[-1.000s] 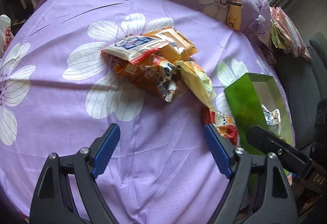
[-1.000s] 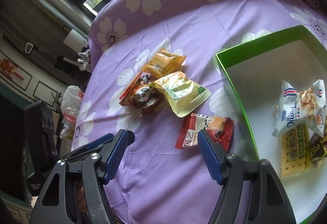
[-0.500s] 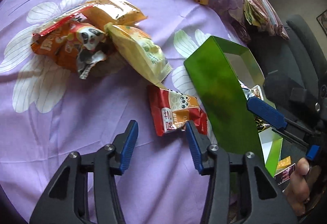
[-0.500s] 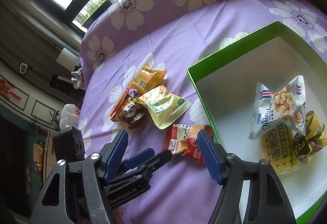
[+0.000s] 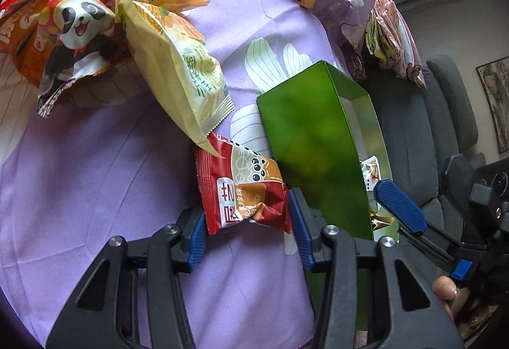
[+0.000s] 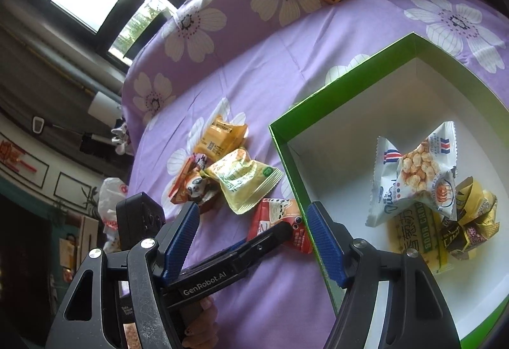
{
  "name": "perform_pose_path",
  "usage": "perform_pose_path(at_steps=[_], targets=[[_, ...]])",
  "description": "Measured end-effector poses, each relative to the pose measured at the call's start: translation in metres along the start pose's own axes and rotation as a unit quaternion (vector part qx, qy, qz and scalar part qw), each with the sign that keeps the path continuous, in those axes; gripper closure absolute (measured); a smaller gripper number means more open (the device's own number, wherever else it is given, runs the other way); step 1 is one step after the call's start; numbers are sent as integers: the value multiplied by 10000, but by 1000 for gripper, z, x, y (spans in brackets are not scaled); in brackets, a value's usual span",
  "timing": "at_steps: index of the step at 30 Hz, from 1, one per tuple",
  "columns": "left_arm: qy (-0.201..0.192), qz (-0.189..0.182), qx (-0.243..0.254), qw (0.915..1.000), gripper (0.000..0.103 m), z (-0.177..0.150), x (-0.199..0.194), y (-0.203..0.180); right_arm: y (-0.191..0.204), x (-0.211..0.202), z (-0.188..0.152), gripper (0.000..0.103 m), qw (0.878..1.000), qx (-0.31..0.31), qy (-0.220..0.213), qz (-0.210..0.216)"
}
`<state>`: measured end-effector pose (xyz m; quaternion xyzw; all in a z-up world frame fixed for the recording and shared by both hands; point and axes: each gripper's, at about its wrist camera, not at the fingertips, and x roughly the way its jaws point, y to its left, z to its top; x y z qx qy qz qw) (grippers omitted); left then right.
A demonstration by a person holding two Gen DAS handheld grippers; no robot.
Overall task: Organize snacks
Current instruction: 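Move the right tool to the red panda-print snack packet, then grasp the red panda-print packet with the right gripper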
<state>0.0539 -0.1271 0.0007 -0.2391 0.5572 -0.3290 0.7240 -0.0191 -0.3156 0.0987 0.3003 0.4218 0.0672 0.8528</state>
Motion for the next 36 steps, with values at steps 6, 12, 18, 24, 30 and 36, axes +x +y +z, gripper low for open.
perform_pose_path(at_steps=[6,12,18,24,30,36], targets=[[-203,509,12,9985,89,-4,-10,-1,4,6,-3,31,9999,-50,97,-5],[-348,1091,235,9931,90,-10,-28,-5,10,8,-8,31,9997,-148,180,77],[-85,1599,-193,9869,88,-12,-47,20,29,21,-20,31,9979,-429,432,201],[-70,1900,-66,9817,81,-17,-57,27,41,54,-33,36,9952,-584,784,-32],[-103,2137,184,9767,76,-19,-56,21,34,79,-39,43,9924,-467,1095,-301],[-200,2244,361,9736,72,-20,-50,18,24,93,-42,43,9908,-238,1265,-407]])
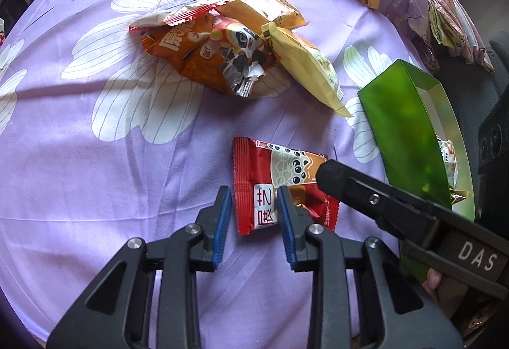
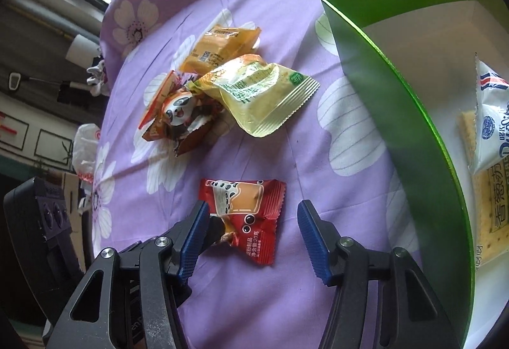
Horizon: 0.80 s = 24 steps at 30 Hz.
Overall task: Organize snacks
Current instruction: 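Grasp the red panda-print packet with the right gripper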
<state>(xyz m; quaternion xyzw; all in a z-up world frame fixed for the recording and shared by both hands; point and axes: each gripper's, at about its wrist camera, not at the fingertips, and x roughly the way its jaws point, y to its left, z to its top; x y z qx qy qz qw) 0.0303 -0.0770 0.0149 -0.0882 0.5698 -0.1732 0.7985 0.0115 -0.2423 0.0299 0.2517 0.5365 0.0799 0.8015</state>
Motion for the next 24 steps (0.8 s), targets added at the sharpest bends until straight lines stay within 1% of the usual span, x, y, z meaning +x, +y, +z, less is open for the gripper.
perform_pose_path(at_steps=[3,6,8,9,16,21,24], targets=[[-8,-2,42,10000,70,0,2,-2,-4,4,-1,43,10000,86,32,-23],[-32,25,96,9999,69,-1,3,-5,-5,9,1,43,9999,121,75,98],[-45,41,120,9999,70,0,4,-7,-7,10,0,49,9995,168,120,244],[-52,45,127,9999,70,-1,5,-7,-7,11,0,49,9994,175,152,271],[-123,114,310,9994,73,0,5,-15,-3,11,-2,49,9996,142,89,223],[-162,231,414,9987,73,-2,3,-20,2,6,-2,49,9997,99,21,235],[-157,231,460,9986,73,-1,2,-23,6,0,-4,49,9998,48,-75,188]])
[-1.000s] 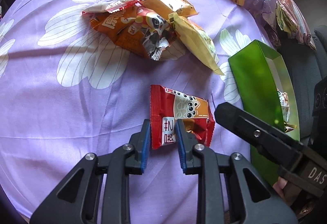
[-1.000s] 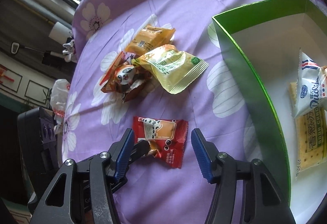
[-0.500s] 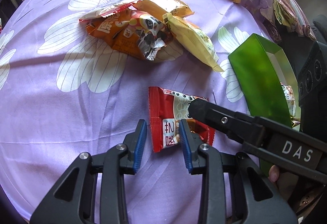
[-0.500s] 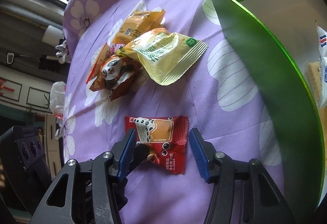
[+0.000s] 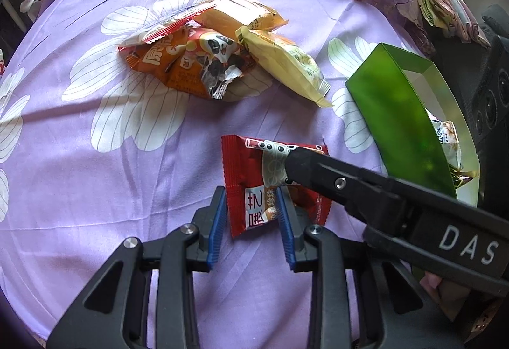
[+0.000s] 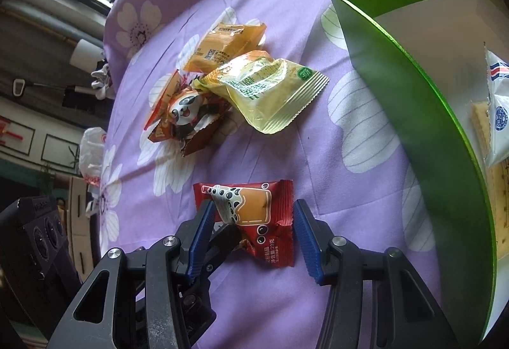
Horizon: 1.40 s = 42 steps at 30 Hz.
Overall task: Organize snacks
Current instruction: 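Grasp the red panda-print packet with the right gripper, then carry the red packet over the green box and lower it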
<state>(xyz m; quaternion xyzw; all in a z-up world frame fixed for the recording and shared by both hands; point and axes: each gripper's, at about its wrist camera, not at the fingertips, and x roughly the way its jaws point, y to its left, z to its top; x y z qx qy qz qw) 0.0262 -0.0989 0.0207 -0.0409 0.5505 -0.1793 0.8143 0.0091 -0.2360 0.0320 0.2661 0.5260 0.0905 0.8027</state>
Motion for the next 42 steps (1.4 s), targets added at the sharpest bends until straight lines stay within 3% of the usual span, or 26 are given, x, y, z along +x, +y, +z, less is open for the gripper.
perform_pose_path(at_steps=[10,25,35,42], targets=[[-279,-207,-9,9994,72,4,-11,-13,18,-34,-3,49,9970,-365,-639,-250],[-922,-353,423,9942,72,9,-50,-40,20,-84,-4,49,9917,-428,-1212,29],[-1475,-409,784,9851,72,19,-78,-74,2,-116,0,49,9874,-310,-1552,75],[-1543,-606,927,9818,72,26,-79,-100,-18,-144,3,49,9822,-135,-1862,208]])
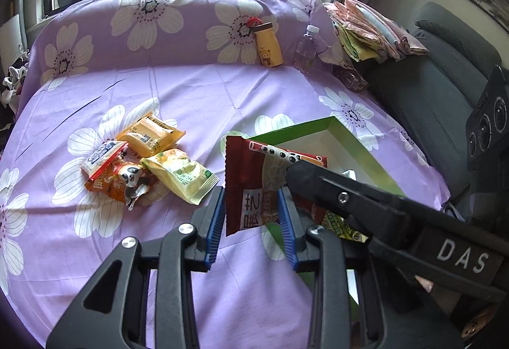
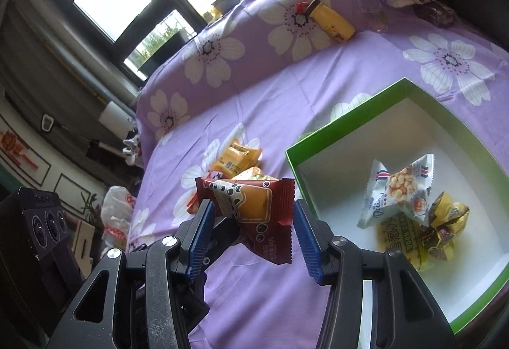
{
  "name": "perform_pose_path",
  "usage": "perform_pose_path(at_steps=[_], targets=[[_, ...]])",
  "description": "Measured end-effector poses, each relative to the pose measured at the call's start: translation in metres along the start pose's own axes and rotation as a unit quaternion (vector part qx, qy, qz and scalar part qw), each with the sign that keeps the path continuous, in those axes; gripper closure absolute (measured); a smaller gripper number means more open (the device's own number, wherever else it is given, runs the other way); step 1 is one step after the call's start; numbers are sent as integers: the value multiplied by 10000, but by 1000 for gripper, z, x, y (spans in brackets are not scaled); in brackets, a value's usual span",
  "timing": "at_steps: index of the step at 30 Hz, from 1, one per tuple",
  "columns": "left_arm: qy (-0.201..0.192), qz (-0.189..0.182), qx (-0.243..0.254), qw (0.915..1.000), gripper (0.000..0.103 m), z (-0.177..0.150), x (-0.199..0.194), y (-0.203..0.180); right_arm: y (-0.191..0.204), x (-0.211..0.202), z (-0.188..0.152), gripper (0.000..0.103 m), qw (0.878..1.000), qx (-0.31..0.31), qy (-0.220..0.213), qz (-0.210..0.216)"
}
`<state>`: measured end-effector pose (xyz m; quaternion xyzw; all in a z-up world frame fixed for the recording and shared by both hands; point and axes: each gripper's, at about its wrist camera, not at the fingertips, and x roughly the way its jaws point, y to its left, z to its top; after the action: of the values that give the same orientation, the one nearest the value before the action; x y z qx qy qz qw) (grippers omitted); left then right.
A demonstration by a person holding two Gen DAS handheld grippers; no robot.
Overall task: Organize snacks
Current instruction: 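Carry the red packet over the green box and lower it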
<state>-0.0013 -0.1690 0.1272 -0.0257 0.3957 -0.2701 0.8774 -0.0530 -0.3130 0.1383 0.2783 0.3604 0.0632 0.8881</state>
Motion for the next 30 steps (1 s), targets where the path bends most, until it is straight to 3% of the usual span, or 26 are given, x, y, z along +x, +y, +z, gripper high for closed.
perform_pose_path(at_steps=[7,15,23,30], targets=[[-109,-151,203,9996,72,9,6,-31,-23,-21,11,49,9997,160,-204,50],[24,-386,369,9986,72,12,27,-59,-48,-37,20,49,9983,237,-454,-294],[378,-649,273,9968,71,15,53,-74,-71,-39,27,49,9963,347,-498,-611],[840,-815,115,9931,71,10,82,-82,-92,-31,30,49,9948,405,-273,-892]])
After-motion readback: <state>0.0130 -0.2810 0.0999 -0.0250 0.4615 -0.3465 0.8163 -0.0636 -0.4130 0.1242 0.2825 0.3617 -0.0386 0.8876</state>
